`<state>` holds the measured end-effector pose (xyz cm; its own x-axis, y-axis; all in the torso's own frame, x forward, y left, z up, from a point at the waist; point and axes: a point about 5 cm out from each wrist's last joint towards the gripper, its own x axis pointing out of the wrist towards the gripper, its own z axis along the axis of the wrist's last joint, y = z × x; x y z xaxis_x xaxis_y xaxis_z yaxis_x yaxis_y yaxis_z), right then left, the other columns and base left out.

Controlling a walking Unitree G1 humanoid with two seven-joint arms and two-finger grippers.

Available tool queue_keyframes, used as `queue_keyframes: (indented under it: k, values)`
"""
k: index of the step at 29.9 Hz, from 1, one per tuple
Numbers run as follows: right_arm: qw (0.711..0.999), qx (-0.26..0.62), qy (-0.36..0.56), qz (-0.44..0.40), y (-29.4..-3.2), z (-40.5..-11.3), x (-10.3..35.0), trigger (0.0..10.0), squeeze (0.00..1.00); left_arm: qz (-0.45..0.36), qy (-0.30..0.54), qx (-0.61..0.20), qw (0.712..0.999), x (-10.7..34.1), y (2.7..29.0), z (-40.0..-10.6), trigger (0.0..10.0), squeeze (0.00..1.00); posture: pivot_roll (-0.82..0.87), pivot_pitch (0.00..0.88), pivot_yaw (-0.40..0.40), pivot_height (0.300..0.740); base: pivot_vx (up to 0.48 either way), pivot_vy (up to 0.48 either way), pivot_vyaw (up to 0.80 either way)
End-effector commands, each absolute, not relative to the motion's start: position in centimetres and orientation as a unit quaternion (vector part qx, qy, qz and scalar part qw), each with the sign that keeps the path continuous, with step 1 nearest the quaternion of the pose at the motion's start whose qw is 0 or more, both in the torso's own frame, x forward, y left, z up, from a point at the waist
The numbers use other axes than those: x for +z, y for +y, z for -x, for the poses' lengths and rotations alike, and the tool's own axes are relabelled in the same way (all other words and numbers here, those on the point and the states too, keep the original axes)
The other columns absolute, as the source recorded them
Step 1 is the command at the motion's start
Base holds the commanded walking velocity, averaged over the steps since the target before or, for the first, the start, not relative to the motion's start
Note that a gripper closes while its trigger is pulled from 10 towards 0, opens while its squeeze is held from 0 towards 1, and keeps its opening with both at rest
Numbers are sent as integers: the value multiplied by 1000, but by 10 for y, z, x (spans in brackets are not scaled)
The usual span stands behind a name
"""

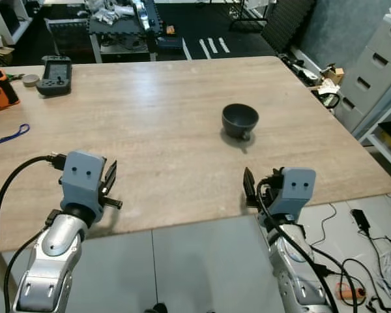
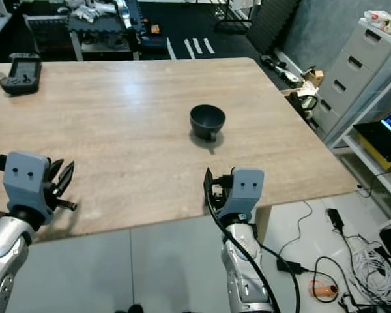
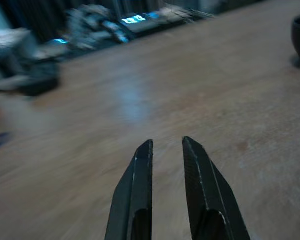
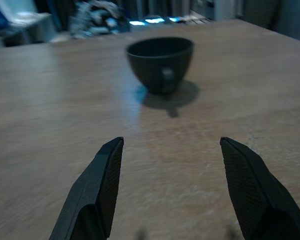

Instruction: Setting the table

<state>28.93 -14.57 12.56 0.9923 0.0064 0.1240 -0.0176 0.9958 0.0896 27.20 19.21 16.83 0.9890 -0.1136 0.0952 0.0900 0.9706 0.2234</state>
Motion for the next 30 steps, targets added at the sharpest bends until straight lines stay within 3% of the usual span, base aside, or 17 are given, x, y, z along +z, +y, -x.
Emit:
queue_keyframes:
  k: [1, 16, 25, 30]
  values:
    - [998, 3, -55, -43, -146, -288, 121, 10000, 0, -111, -37, -52, 992, 161, 192, -271, 10000, 0, 60, 33, 28, 740, -315, 0, 0]
    - [998, 2, -55, -43, -147, -287, 121, 10000, 0, -110, -38, -52, 992, 161, 192, -271, 10000, 0, 55, 34, 28, 740, -282, 0, 0]
    - [998, 3, -55, -43, -147, -287, 121, 10000, 0, -108, -37, -51, 992, 160, 191, -271, 10000, 0, 52, 35, 27, 740, 0, 0, 0]
    - [998, 0, -47, -50, -148, -287, 119, 10000, 0, -101, -32, -50, 993, 159, 191, -271, 10000, 0, 49, 35, 27, 740, 0, 0, -800]
